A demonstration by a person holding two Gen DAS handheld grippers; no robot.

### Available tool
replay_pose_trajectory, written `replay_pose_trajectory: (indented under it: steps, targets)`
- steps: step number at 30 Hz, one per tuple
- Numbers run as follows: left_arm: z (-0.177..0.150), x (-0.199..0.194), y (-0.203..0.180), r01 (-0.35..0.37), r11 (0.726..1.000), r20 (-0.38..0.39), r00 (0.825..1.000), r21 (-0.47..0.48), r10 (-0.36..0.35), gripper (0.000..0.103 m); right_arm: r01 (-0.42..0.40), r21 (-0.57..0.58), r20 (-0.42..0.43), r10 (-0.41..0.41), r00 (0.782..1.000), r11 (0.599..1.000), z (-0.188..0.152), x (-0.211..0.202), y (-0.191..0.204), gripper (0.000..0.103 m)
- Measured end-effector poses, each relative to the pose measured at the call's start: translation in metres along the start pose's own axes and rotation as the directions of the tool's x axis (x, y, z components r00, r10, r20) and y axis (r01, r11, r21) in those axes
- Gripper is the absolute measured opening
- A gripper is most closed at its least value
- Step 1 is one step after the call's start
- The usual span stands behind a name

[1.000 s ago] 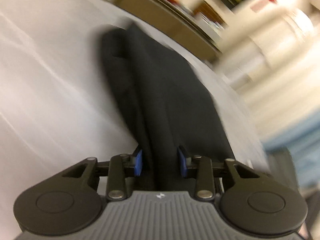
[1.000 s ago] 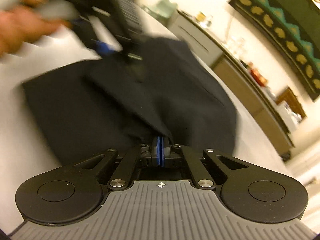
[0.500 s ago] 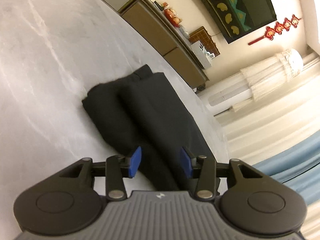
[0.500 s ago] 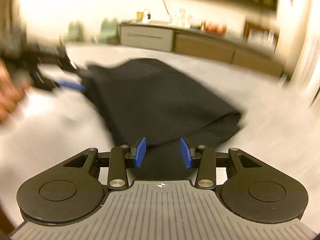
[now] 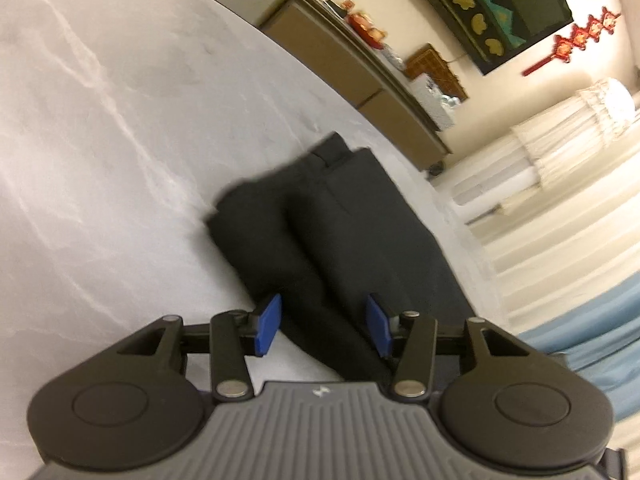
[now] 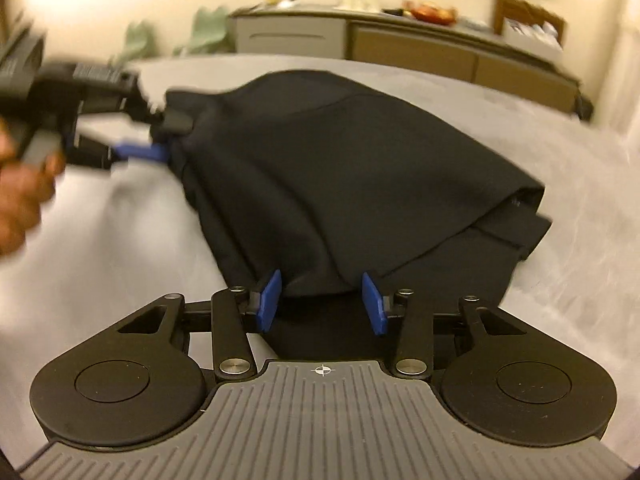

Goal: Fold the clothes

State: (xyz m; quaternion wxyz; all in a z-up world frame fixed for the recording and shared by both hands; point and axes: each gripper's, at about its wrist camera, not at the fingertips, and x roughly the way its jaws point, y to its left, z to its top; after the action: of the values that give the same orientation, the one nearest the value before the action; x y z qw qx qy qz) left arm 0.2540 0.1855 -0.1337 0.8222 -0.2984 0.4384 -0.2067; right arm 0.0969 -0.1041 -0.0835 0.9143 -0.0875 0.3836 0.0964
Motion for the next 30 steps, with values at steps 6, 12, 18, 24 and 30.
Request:
replay_pose_trajectory:
  steps: [6, 12, 18, 24, 30]
  targets:
    - [-0.006, -0.017, -0.003, -0.032, 0.999, 0.001, 0.999, -0.008, 0.032, 0.045, 0.055, -0.009, -0.026, -0.055, 0.998, 0.998, -0.01, -0.009, -0.037, 0.047]
    - [-0.011, -0.027, -0.022, 0.048, 0.998, 0.016, 0.999, 0.045, -0.048, 0.047, 0.15, -0.065, 0.075, -0.145, 0.987, 0.987, -0.008, -0.041, -0.029, 0.053]
    - [-0.013, -0.019, -0.024, 0.079, 0.994, 0.004, 0.997, 0.068, -0.08, 0.048, 0.207, -0.36, 0.112, -0.178, 0.978, 0.91, -0.005, -0.023, 0.027, 0.041]
    - [-0.006, -0.011, -0.015, 0.071, 0.997, 0.018, 0.997, 0.012, -0.071, 0.048, 0.153, -0.38, 0.012, -0.16, 0.987, 0.912, -0.006, -0.01, 0.015, 0.006]
    - [-0.007, -0.012, -0.022, 0.063, 0.997, 0.025, 0.998, 0.036, -0.064, 0.048, 0.122, -0.367, 0.007, -0.129, 0.992, 0.922, -0.015, -0.023, 0.012, 0.004]
